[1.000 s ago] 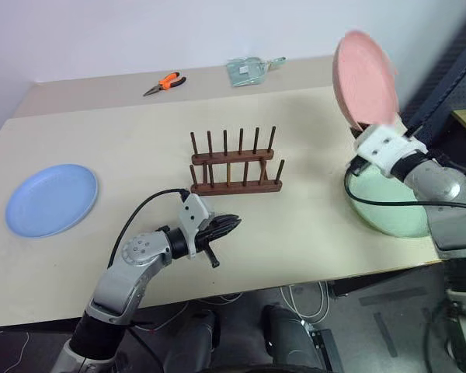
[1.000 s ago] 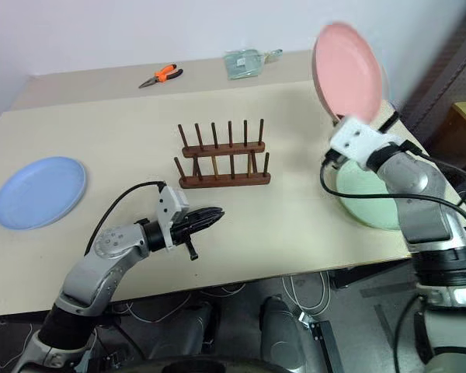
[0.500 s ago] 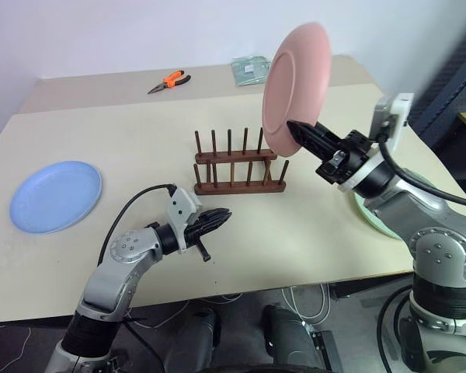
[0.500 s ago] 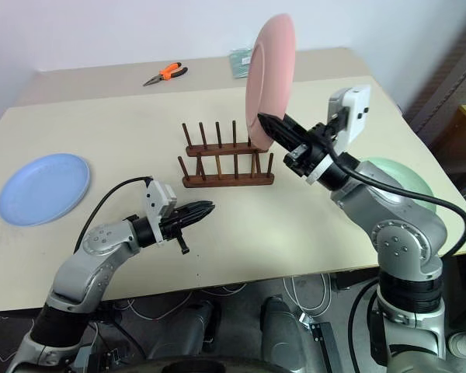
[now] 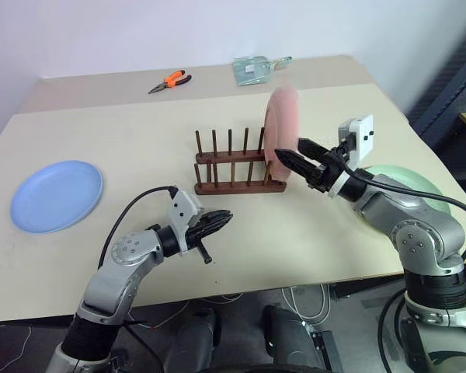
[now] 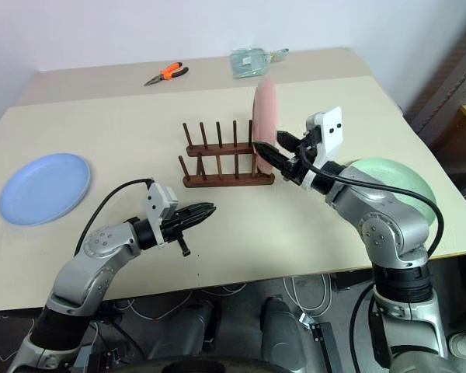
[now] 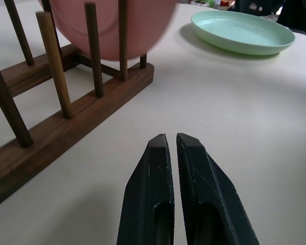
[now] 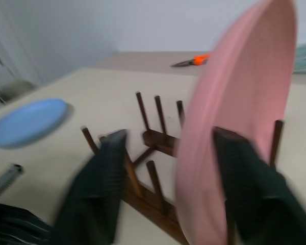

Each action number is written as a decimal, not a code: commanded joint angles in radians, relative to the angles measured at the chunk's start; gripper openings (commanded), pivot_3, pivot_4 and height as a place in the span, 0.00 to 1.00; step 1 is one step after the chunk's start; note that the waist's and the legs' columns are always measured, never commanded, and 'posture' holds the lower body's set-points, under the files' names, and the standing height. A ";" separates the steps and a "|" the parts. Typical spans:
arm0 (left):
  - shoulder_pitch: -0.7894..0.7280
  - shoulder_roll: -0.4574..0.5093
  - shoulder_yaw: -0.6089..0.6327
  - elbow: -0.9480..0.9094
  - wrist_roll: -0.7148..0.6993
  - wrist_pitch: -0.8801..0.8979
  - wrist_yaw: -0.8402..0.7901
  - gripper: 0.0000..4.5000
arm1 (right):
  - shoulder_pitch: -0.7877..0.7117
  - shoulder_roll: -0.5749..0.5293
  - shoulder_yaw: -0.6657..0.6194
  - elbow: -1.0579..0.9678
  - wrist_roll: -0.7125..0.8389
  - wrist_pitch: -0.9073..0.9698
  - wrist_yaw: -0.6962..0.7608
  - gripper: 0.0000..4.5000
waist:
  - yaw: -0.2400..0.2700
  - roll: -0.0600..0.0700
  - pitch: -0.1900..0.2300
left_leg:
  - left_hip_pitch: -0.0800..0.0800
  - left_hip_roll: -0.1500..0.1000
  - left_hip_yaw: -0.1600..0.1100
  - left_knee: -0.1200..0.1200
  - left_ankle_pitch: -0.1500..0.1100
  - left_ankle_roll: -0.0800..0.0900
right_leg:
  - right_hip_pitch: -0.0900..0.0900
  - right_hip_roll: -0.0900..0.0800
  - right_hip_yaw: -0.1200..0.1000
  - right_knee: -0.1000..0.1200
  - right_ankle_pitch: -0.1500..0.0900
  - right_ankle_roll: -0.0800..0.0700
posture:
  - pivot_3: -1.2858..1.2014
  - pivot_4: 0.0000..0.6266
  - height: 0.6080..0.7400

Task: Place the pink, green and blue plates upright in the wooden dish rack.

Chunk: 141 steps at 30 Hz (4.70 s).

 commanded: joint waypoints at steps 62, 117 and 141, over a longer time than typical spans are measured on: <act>0.074 0.031 0.206 0.067 -0.022 -0.183 0.010 0.05 | -0.255 0.526 0.011 0.061 0.664 -0.006 -0.698 0.02 | -0.025 -0.006 0.004 | 0.000 0.003 0.000 -0.001 -0.005 -0.002 | -0.004 0.001 -0.002 0.002 0.003 0.002 | 0.52 0.24 0.99; -0.213 -0.062 0.801 0.068 -0.344 0.149 0.845 0.02 | -0.343 0.170 0.409 0.021 -0.560 -0.474 0.329 1.00 | 0.003 -0.018 0.004 | 0.000 0.001 -0.002 0.001 -0.004 -0.005 | -0.001 0.001 -0.005 0.001 0.002 0.004 | 0.52 0.24 0.99; -0.394 -0.165 0.563 -0.187 -0.429 0.206 0.930 0.00 | -0.652 0.393 0.596 0.584 -1.164 -0.798 0.143 0.24 | -0.023 -0.018 0.005 | 0.001 0.002 -0.002 -0.002 -0.002 -0.010 | -0.004 0.005 -0.003 0.003 0.004 0.002 | 0.52 0.24 0.99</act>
